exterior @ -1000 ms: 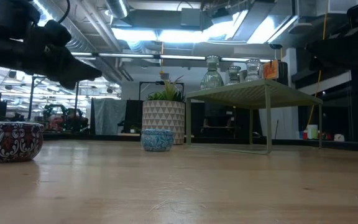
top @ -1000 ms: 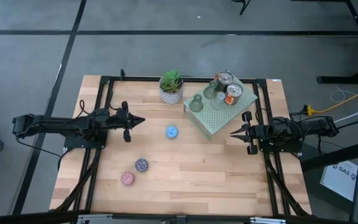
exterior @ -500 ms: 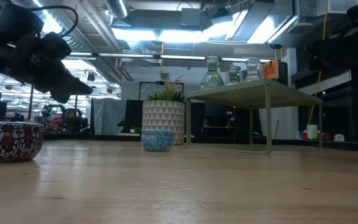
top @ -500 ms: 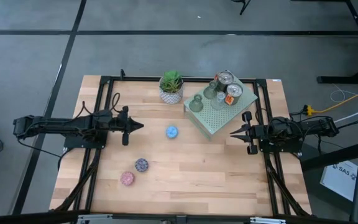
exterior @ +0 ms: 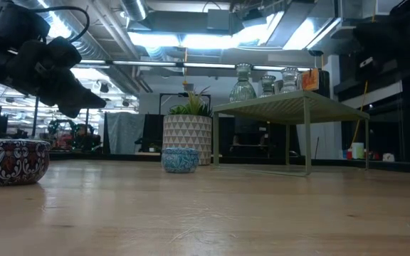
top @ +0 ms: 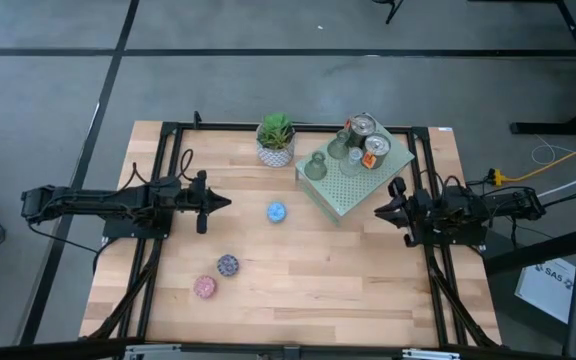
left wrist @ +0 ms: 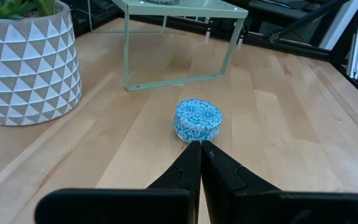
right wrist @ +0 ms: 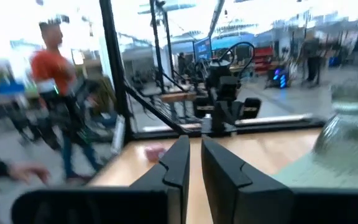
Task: Pick & Place candle stick holders
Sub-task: Adjust the silver scented candle on the shelf
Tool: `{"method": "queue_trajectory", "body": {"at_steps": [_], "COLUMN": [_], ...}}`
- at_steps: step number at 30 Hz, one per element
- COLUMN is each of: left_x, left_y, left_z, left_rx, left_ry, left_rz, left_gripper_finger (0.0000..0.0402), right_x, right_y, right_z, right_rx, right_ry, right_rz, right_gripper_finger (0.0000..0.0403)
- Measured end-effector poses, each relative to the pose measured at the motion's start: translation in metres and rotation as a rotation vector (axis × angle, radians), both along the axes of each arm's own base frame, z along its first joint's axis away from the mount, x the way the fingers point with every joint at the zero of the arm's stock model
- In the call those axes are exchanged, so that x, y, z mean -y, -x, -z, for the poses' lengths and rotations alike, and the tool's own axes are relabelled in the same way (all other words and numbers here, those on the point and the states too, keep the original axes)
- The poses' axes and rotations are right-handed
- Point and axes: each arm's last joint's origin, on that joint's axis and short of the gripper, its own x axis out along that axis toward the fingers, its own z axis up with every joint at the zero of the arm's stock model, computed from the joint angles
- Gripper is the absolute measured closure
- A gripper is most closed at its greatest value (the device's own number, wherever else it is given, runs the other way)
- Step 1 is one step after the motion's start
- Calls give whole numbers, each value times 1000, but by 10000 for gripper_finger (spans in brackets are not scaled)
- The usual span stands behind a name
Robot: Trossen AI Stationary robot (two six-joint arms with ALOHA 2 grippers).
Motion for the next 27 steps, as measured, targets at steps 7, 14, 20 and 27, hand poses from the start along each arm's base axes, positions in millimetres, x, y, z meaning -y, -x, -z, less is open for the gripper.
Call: {"method": "queue_trajectory", "body": {"at_steps": [7, 14, 20, 27], "left_x": [0, 0, 0, 0], "left_y": [0, 0, 0, 0], "left_z": [0, 0, 0, 0], "left_rx": [0, 0, 0, 0], "left_ry": [-2, -2, -2, -2], "left_rz": [0, -1, -1, -1], "left_gripper_finger": [396, 396, 396, 396], "right_x": [0, 2, 3, 1], "right_y": [0, 0, 1, -1], "right_z": [-1, -4, -4, -11], "right_rx": [-18, 18, 20, 74], "right_ry": [-192, -208, -262, -233], "right_rz": [-32, 41, 53, -9], "right_gripper_finger": [359, 359, 359, 359]}}
